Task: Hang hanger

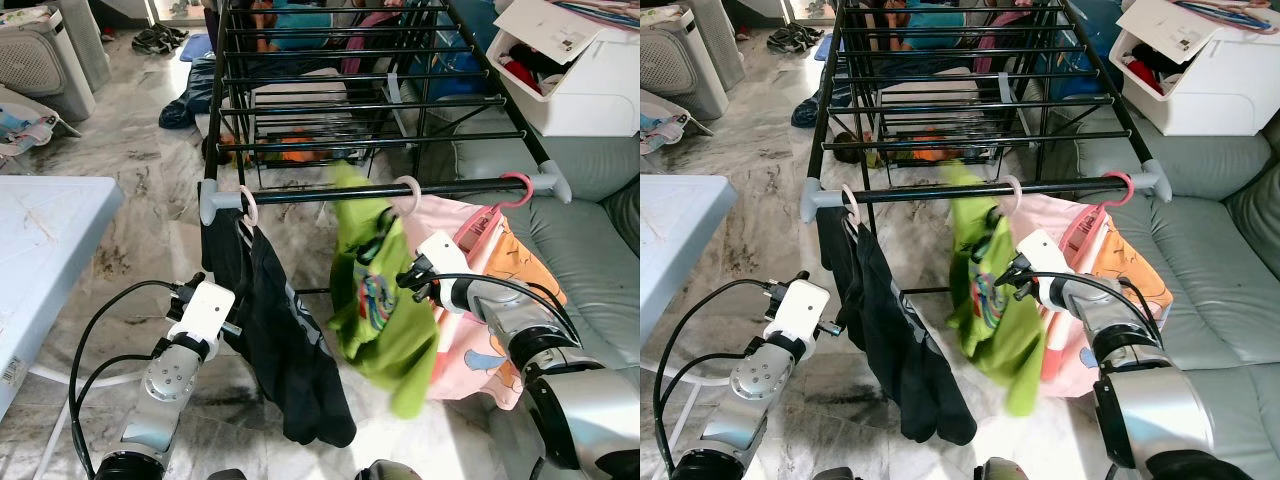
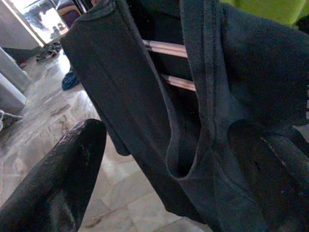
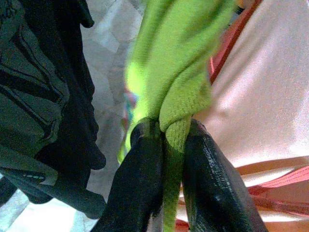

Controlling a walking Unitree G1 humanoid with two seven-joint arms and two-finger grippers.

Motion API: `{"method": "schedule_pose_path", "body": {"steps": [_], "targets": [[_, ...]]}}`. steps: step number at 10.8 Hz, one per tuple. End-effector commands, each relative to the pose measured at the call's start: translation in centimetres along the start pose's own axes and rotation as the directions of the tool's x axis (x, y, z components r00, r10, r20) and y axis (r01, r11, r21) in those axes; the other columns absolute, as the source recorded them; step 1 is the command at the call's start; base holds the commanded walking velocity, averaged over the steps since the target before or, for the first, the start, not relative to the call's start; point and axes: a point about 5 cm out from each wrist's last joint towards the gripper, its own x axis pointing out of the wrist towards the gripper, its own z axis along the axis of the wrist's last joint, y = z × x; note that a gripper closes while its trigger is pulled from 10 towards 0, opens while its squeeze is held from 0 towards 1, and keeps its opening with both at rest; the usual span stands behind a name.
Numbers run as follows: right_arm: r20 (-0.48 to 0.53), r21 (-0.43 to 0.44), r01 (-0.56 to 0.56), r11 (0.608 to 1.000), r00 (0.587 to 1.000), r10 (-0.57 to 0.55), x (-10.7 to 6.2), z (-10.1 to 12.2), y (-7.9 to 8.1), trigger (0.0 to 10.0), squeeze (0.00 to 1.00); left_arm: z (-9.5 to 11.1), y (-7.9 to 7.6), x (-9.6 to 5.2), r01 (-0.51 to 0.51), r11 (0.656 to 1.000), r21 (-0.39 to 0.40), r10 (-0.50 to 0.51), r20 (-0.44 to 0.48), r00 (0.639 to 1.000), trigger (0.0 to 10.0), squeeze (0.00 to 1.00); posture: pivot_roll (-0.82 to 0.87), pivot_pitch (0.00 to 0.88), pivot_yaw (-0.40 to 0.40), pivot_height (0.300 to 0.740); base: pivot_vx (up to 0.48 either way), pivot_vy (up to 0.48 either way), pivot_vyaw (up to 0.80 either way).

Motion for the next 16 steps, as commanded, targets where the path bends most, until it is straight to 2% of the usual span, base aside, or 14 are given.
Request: {"method": "schedule_pose_path", "body": {"steps": [1,4,6,7,9,10,11,12,13,14,16], "targets": [[-0.017,0.011,0.004,1.000,1.000,-0.004,0.1,-0.3,0.2,0.0,0.00,0.2,0.1,-0.1,0.012,1.000,0.016,-0.012,0.002,1.000,10.0,0.00,0.02,0.000,0.005,0.740,0.000,0.000,0.00],[-0.029,0.017,0.031,0.999,0.999,-0.030,0.2,-0.9,0.4,0.0,0.00,0.2,0.0,0.0,0.016,1.000,0.021,-0.016,0.000,1.000,10.0,0.00,0.02,0.000,0.003,0.740,0.000,0.000,0.00],[-0.018,0.017,0.035,0.999,0.999,-0.035,0.3,-0.7,0.4,0.0,0.00,0.3,0.1,0.1,0.016,1.000,0.023,-0.016,0.002,1.000,10.0,0.00,0.02,0.000,0.004,0.740,0.000,0.000,0.00],[0.024,0.032,0.085,0.996,0.996,-0.086,0.4,0.2,0.0,0.0,0.00,0.4,0.0,0.3,0.016,1.000,0.022,-0.016,0.007,1.000,10.0,0.00,0.02,0.000,0.002,0.740,0.000,0.000,0.00],[0.104,0.102,0.239,0.966,0.963,-0.249,0.2,1.8,-1.2,0.0,0.00,0.6,-0.1,0.3,0.008,1.000,0.004,-0.009,0.025,1.000,10.0,0.00,0.02,0.000,-0.005,0.740,0.000,0.000,0.00],[0.111,0.143,0.254,0.957,0.956,-0.271,0.2,1.9,-1.3,0.0,0.00,0.7,-0.1,0.2,0.007,1.000,-0.001,-0.007,0.033,0.999,10.0,0.00,0.02,0.000,-0.005,0.740,0.000,0.000,0.00],[0.232,0.258,0.331,0.908,0.891,-0.391,-0.5,2.3,-1.6,0.0,0.00,1.1,0.0,0.5,-0.023,0.993,-0.114,0.026,0.025,0.999,10.0,0.00,0.00,0.000,-0.004,0.740,0.000,0.000,0.00],[0.245,0.308,0.346,0.886,0.872,-0.425,-0.6,1.6,-1.1,0.0,0.00,1.5,-0.2,0.6,-0.014,0.993,-0.115,0.020,0.045,0.999,10.0,0.00,0.00,0.000,-0.007,0.740,0.000,0.000,0.00],[0.278,0.344,0.357,0.869,0.845,-0.457,-0.8,0.7,0.1,1.0,0.00,1.6,-0.3,0.6,-0.017,0.993,-0.116,0.023,0.054,0.998,10.0,0.00,0.00,0.000,-0.010,0.740,0.000,0.000,0.00],[0.300,0.353,0.351,0.867,0.836,-0.460,-0.9,-0.6,2.6,10.0,0.00,1.6,-0.2,0.4,-0.022,0.992,-0.126,0.031,0.073,0.997,10.0,0.00,0.00,0.000,0.003,0.740,0.000,0.000,0.00],[0.316,0.307,0.304,0.902,0.861,-0.398,-1.2,-2.0,6.0,10.0,0.00,1.9,0.1,0.8,-0.019,0.992,-0.121,0.030,0.087,0.996,10.0,0.00,-0.02,0.000,0.027,0.740,0.000,0.000,0.00]]}}
